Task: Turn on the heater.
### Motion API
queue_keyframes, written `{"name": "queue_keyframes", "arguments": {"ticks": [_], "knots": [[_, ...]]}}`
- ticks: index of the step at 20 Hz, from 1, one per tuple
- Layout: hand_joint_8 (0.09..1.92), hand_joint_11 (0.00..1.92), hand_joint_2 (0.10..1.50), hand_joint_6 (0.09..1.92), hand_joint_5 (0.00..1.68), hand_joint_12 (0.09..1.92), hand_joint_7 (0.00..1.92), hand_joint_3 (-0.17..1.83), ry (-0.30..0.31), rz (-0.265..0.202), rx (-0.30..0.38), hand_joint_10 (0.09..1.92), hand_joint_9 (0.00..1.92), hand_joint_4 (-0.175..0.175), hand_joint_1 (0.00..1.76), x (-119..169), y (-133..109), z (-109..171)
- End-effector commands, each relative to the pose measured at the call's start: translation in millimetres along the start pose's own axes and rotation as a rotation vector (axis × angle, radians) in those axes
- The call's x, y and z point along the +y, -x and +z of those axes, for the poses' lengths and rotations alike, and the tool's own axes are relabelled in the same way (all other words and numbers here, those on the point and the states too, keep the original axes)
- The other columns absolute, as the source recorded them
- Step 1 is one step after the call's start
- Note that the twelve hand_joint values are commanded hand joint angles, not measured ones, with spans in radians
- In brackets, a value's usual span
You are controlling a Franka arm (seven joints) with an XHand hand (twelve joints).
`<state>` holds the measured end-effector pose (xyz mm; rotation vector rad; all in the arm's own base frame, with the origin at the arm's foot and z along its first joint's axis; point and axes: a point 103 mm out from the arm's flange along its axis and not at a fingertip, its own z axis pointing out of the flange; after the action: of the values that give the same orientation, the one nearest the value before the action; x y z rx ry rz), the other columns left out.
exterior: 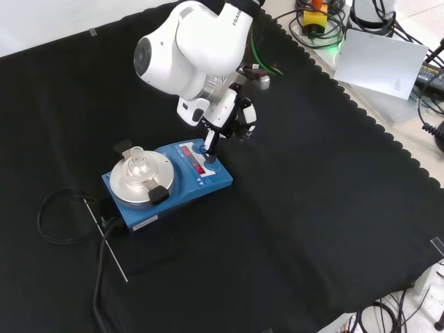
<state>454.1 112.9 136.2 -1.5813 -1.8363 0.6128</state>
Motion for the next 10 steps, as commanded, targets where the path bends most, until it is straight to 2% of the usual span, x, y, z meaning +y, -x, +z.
{"name": "queue_keyframes", "arguments": {"ticks": [1,10], "knots": [[1.52,1.09,0.74,0.42,0.23,1.28,1.45,0.97,-0.004,0.003,-0.002,1.42,1.48,-0.062,1.4,1.1,0.2,2.1],[1.52,1.09,0.73,0.42,0.24,1.27,1.45,0.97,-0.015,0.007,-0.008,1.42,1.48,-0.063,1.4,2.3,0.4,4.8]]}}
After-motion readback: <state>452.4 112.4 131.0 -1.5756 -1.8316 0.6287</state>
